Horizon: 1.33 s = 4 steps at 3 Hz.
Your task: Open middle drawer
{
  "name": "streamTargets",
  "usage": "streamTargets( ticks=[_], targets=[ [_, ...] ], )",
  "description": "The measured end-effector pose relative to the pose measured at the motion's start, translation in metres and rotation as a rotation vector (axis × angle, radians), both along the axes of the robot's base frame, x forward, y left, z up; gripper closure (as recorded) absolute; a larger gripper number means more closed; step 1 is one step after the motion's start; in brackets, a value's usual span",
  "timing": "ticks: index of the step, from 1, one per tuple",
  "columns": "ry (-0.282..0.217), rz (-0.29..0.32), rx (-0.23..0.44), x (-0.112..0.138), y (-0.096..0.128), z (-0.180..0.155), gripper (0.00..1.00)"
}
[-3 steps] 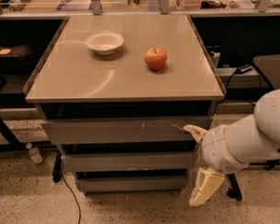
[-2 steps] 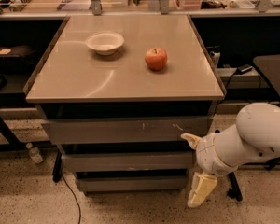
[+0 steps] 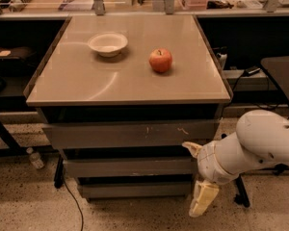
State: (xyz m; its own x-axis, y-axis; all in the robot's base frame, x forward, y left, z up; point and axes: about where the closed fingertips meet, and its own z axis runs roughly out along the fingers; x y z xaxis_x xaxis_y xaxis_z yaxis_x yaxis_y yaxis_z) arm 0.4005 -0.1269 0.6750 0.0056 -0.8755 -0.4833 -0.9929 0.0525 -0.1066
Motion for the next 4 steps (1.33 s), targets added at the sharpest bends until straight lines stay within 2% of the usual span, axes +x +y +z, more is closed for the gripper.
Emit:
streamTargets(
  ticks=[1,2,3,4],
  targets=[
    [0.030,-0.042,-0.021,0.004,-0.007,-0.047,0.00],
    [-0.012,-0.093,-0.034,0.022,-0.026,-0.108,0.00],
    [-0.117,-0.130,-0.019,0.057,-0.046,-0.146,0.00],
    [-0.200,-0.138,0.021,0.091,-0.067,-0.166,0.00]
  ],
)
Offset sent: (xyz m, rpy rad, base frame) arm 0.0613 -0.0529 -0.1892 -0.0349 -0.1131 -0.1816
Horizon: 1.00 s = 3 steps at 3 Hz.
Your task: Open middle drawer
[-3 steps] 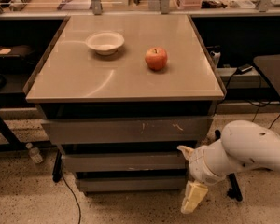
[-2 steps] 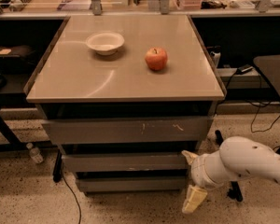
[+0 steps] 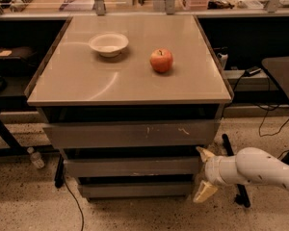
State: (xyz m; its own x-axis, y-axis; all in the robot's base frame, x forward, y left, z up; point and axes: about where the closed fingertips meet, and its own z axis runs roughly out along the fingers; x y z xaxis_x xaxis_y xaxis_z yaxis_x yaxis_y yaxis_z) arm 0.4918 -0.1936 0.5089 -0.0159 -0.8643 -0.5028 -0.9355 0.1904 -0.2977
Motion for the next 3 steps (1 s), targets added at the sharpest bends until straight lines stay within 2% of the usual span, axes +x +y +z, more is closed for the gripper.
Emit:
streamTargets(
  ticks=[1,2,3],
  targets=[
    [-0.045,0.036,0.100,0.0206,0.0031,-0.0080,0.00],
    [-0.057,0.062,0.127,0.0267,0.0065,-0.0113,0.00],
    [-0.057,0.062,0.127,0.0267,0.0066,-0.0114,0.00]
  ],
)
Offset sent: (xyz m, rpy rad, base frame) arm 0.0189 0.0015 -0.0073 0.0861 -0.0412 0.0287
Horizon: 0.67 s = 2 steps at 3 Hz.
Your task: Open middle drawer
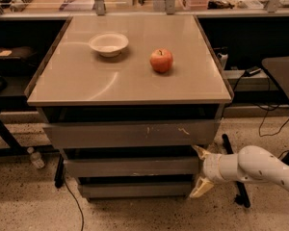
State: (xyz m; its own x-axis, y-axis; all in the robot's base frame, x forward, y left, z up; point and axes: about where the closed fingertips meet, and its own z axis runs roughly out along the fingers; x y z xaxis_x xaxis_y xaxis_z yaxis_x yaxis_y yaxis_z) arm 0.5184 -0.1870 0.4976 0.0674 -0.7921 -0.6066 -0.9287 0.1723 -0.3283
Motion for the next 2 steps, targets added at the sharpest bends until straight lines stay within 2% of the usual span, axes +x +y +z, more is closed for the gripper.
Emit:
streamTargets(
  ticks=[1,2],
  targets=[
    [0.006,0.039,-0.001,-0.003,0.014,-0.009,0.00],
    [0.064,0.075,0.034,0.001,0.039,-0.041,0.00]
  ],
)
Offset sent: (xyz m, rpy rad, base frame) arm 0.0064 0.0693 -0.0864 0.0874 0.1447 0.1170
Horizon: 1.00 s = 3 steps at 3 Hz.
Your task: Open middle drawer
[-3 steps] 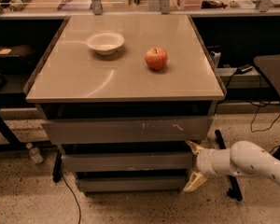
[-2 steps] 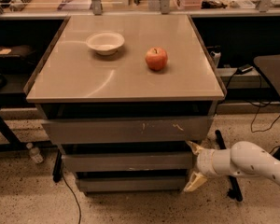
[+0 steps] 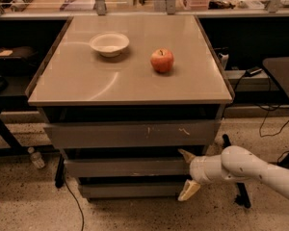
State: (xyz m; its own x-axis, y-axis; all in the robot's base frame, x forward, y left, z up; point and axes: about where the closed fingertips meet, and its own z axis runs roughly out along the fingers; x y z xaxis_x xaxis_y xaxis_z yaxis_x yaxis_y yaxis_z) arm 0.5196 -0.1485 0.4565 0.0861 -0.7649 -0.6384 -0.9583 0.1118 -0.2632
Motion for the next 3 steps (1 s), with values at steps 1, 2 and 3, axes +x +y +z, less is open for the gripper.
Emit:
streamTargets(
  ticks=[1,2,3],
  targets=[
    [0.027,0.018,0.028,0.008,0.016,-0.020,0.00],
    [0.031,0.014,0.045,0.021,0.021,-0.031,0.00],
    [0.003,0.006,0.047,0.038,0.023,-0.034,0.00]
  ],
)
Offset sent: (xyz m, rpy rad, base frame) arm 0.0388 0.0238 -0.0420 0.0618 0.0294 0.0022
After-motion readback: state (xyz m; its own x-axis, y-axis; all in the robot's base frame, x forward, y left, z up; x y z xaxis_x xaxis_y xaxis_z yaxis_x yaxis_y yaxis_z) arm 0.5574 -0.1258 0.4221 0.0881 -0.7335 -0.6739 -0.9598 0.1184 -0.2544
